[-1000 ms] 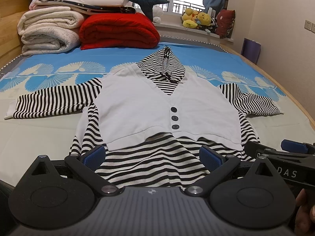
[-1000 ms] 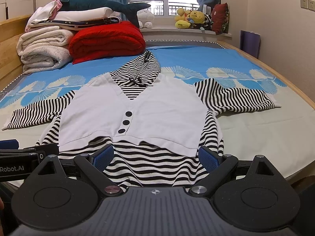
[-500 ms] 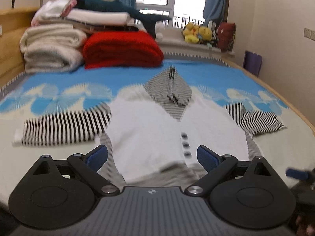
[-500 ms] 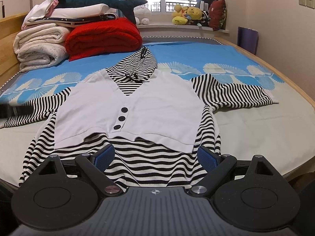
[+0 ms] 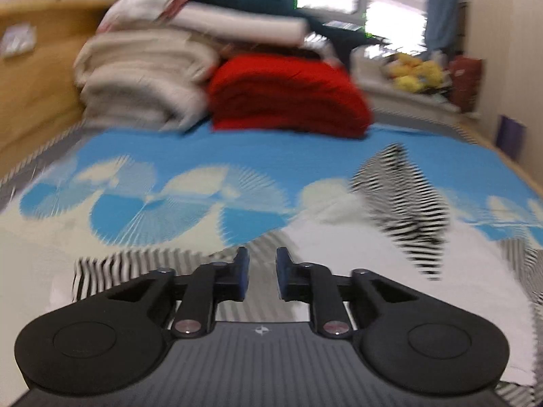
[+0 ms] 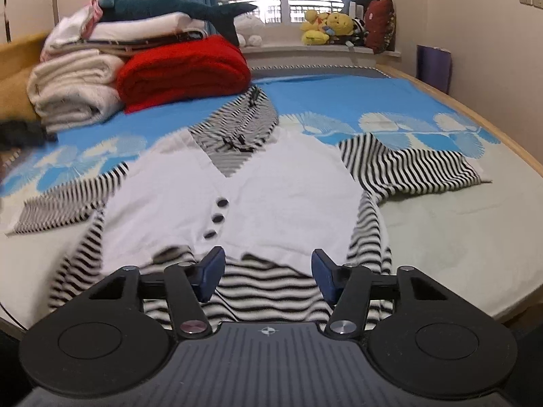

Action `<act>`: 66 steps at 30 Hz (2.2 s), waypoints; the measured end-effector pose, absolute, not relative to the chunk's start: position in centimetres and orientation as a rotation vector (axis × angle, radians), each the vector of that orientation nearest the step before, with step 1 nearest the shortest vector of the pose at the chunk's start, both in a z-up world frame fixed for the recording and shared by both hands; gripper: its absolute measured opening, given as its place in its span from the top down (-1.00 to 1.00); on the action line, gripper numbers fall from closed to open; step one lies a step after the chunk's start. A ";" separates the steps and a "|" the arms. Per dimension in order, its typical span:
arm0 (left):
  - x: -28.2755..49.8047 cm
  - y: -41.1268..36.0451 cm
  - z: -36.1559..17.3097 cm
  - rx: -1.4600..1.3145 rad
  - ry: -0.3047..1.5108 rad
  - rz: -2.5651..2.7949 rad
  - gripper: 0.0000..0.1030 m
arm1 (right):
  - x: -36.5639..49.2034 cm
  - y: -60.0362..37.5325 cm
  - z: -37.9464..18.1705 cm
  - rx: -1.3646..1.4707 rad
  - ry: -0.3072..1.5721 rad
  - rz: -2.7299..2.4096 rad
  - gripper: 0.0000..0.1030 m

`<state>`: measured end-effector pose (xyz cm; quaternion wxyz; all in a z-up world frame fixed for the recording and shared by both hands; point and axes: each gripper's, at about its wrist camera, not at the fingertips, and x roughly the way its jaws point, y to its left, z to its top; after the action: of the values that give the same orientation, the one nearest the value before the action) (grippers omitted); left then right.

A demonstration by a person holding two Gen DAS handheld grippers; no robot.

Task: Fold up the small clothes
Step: 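Grasp the striped sleeve cuff with the left gripper while the right gripper hovers, then fold the held sleeve across the white vest front with the left gripper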

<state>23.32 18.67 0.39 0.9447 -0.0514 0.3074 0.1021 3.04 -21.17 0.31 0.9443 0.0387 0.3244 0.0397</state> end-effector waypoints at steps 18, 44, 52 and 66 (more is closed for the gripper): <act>22.6 40.5 -10.6 -0.637 0.825 0.681 0.45 | 21.3 -18.8 3.1 -0.039 0.485 0.321 -0.42; 27.2 32.1 -6.3 -0.493 0.676 0.671 0.95 | 24.6 -23.7 -1.1 0.119 0.625 0.102 0.24; 24.5 38.4 -10.6 -0.643 0.800 0.912 -0.04 | 24.7 -23.5 -1.3 0.120 0.651 0.144 0.23; 27.1 25.4 -1.9 -0.283 0.481 0.531 0.93 | 25.3 -23.5 -2.3 0.132 0.691 0.113 0.27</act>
<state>27.12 25.41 -1.86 0.9268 -0.1380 0.2346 0.2588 25.33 -23.48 -2.30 0.9372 0.0644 0.3383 0.0554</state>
